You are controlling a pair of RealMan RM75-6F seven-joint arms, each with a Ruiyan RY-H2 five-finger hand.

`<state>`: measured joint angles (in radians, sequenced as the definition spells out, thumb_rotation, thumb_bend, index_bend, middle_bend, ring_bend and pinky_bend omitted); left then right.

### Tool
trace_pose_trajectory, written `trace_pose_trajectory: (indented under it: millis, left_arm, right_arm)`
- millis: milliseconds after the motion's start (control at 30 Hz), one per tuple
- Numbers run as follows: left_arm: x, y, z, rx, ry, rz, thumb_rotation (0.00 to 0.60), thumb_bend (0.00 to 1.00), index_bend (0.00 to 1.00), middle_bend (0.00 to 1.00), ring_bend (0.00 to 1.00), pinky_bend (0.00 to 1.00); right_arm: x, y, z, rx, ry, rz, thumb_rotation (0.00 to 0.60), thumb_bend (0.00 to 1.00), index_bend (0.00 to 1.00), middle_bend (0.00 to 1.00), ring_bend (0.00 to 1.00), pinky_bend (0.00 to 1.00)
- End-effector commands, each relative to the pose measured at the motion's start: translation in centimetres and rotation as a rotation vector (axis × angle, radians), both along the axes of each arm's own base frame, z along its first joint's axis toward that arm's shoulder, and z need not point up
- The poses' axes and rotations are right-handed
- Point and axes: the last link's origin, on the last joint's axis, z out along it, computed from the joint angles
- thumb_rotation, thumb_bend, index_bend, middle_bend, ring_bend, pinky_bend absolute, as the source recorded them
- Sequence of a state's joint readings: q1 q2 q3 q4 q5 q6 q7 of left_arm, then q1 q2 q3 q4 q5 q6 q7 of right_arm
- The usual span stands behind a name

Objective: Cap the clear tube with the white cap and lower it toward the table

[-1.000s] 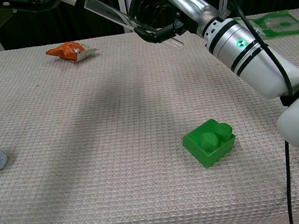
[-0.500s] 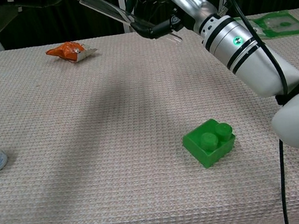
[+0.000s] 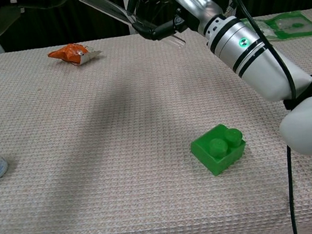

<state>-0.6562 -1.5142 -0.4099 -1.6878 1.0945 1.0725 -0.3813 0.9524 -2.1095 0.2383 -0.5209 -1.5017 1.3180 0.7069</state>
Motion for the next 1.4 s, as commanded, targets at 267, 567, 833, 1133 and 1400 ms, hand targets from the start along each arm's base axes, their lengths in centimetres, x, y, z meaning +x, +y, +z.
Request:
trace_pose_trajectory:
  millis: [267,567,833,1133,1400]
  left_arm:
    - [-0.24,0.03,-0.14,0.013,0.021,0.001,0.6,0.5,0.61,0.28,0.13,0.15]
    - [-0.04,-0.08,-0.79,-0.001,0.022,-0.004,0.6,0.5,0.61,0.28,0.13,0.15]
    - [-0.11,0.03,-0.88,-0.005,0.015,0.001,0.6,0.5,0.61,0.28,0.13,0.15]
    - [-0.19,0.12,-0.88,-0.007,0.016,0.001,0.6,0.5,0.61,0.28,0.13,0.15]
    - [-0.45,0.17,-0.62,0.002,0.027,-0.006,0.497,0.48,0.37,0.26,0.13,0.15]
  right_arm:
    - [0.27,-0.04,-0.2,0.006,-0.004,-0.009,0.6,0.67,0.73,0.67,0.48,0.41]
    - [0.74,-0.06,-0.34,0.007,-0.011,-0.011,0.6,0.68,0.74,0.67,0.49,0.41]
    - [0.77,-0.06,-0.44,0.011,-0.014,-0.014,0.6,0.68,0.74,0.67,0.49,0.41]
    - [0.75,-0.11,-0.46,0.013,-0.013,-0.015,0.6,0.68,0.74,0.67,0.49,0.41]
    - [0.35,-0.29,-0.21,0.008,-0.002,-0.021,0.6,0.69,0.74,0.67,0.49,0.41]
